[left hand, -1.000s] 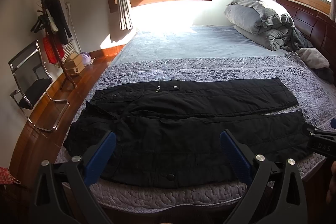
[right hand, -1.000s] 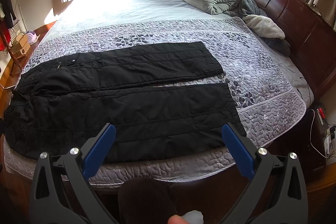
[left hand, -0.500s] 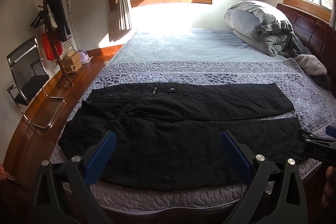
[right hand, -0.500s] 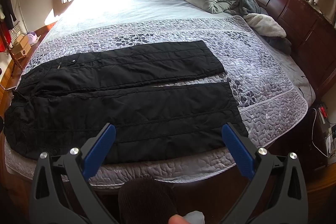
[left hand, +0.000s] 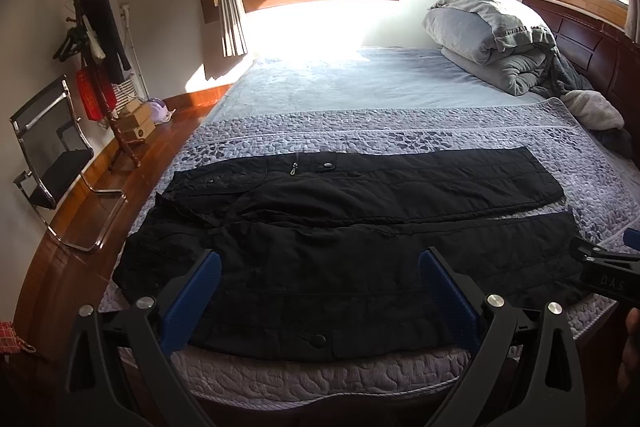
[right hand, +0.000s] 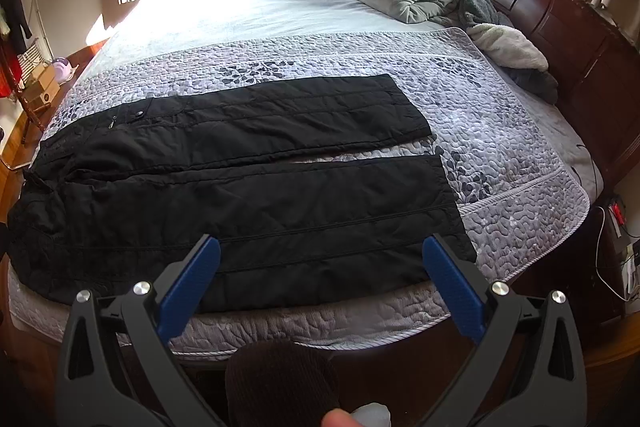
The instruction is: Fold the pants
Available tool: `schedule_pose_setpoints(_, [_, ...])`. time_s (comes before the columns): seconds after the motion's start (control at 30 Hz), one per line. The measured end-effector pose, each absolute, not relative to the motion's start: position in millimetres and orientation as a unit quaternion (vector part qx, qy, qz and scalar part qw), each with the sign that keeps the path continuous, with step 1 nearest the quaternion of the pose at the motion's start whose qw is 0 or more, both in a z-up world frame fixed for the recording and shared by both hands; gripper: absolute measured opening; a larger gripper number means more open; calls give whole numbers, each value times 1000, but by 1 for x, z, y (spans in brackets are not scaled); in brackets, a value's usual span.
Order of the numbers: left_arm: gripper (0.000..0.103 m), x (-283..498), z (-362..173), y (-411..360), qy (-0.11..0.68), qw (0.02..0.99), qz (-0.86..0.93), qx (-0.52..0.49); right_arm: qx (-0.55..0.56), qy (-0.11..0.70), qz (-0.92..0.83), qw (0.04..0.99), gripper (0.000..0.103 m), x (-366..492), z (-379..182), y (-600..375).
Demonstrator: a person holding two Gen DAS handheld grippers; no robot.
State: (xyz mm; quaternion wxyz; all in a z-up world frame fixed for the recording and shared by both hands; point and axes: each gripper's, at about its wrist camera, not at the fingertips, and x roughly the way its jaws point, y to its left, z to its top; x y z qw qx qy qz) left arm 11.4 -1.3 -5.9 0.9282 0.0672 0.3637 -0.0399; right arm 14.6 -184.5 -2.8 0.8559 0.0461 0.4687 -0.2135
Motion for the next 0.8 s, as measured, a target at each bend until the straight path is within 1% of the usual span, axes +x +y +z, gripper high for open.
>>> schedule_pose_setpoints(0.8, [100, 19, -13, 0, 378, 922, -43, 66, 49, 477, -207, 853, 101, 21, -12, -187])
